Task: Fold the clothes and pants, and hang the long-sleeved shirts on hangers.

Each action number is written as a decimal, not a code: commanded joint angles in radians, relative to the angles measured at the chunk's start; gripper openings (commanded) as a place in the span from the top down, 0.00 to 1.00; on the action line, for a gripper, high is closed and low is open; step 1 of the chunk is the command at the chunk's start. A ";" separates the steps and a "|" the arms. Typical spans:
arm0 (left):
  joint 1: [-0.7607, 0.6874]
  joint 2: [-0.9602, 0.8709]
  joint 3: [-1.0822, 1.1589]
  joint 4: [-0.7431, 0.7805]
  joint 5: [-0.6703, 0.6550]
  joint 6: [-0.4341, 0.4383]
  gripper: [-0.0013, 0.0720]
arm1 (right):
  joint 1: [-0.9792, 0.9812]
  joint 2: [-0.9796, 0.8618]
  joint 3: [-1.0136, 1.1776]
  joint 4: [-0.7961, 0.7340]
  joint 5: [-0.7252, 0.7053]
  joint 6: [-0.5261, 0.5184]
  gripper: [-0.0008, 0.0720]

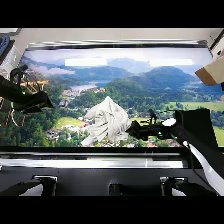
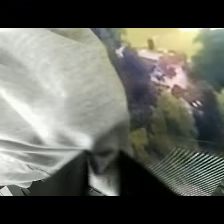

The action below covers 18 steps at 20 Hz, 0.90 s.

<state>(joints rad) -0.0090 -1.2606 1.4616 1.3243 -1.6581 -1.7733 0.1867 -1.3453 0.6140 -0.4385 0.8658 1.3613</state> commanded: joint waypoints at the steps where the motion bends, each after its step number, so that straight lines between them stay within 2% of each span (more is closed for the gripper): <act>1: 0.026 0.052 -0.110 0.020 0.007 0.071 0.27 | 0.051 -0.013 -0.003 0.031 -0.068 -0.014 0.93; 4: 0.123 0.181 -0.353 -0.037 0.105 0.189 0.27 | 0.051 0.037 -0.003 0.006 -0.072 -0.019 0.93; 5: 0.165 0.224 -0.456 -0.119 0.158 0.219 0.27 | 0.051 0.053 -0.003 0.006 -0.060 -0.020 0.93; 7: 0.225 0.275 -0.663 -0.330 0.230 0.337 0.27 | 0.051 0.085 -0.003 0.000 -0.026 -0.019 0.93; 8: 0.224 0.275 -0.740 -0.383 0.254 0.379 0.27 | 0.051 0.101 -0.003 -0.003 -0.009 -0.019 0.93; 12: 0.147 0.249 -0.929 -0.481 0.401 0.487 0.27 | 0.052 0.157 -0.003 0.000 0.038 -0.014 0.93; 18: 0.007 0.160 -0.945 -0.522 0.568 0.558 0.27 | 0.054 0.213 -0.003 0.000 0.079 0.013 0.93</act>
<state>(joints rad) 0.0544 -1.0626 0.5404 0.8452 -1.1847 -1.2663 0.2390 -1.1587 0.6106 -0.4397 0.9253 1.3544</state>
